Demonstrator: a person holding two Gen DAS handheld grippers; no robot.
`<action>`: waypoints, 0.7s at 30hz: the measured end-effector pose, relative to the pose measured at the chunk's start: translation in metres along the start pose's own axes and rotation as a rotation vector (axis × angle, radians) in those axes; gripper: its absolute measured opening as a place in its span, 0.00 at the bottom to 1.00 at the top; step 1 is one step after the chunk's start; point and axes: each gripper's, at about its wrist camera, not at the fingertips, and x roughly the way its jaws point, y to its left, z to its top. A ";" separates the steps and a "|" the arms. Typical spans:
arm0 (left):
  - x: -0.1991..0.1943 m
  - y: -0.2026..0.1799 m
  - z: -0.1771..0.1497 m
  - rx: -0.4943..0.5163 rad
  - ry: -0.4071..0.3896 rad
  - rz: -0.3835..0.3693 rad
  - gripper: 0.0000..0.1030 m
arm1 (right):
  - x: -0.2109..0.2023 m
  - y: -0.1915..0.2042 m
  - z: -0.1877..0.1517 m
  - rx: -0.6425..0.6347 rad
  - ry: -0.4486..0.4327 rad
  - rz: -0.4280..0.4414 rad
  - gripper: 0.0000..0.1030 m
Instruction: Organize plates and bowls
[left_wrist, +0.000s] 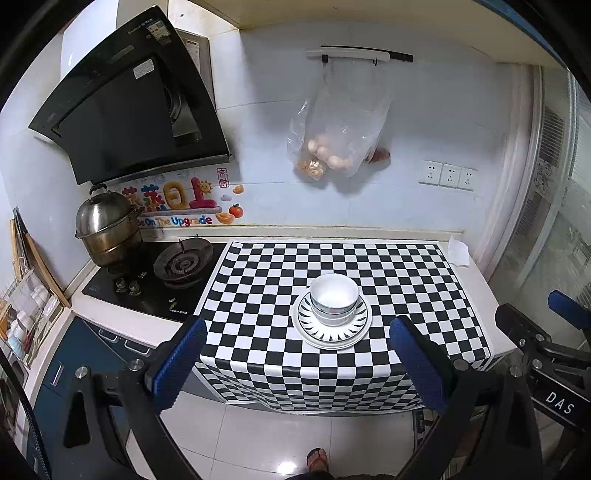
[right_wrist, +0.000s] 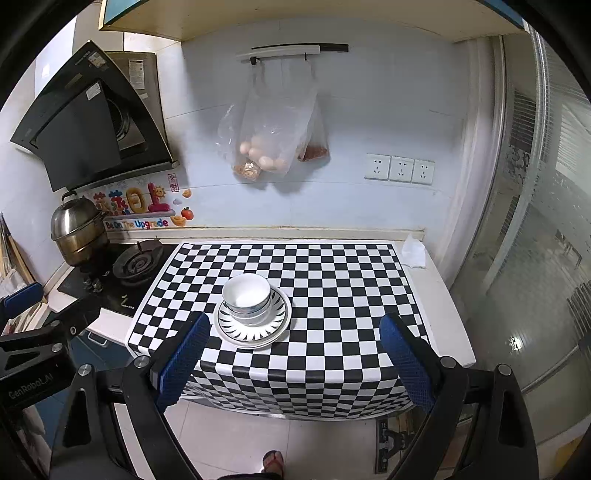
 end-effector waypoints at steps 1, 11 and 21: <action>0.000 0.000 -0.001 0.002 0.001 -0.001 0.99 | -0.001 0.000 -0.001 0.001 0.002 -0.002 0.93; -0.001 -0.003 -0.004 0.011 0.009 -0.010 0.99 | -0.003 -0.004 -0.011 0.016 0.020 -0.020 0.93; -0.001 -0.005 -0.004 0.022 0.010 -0.008 0.99 | -0.004 -0.007 -0.012 0.018 0.020 -0.025 0.93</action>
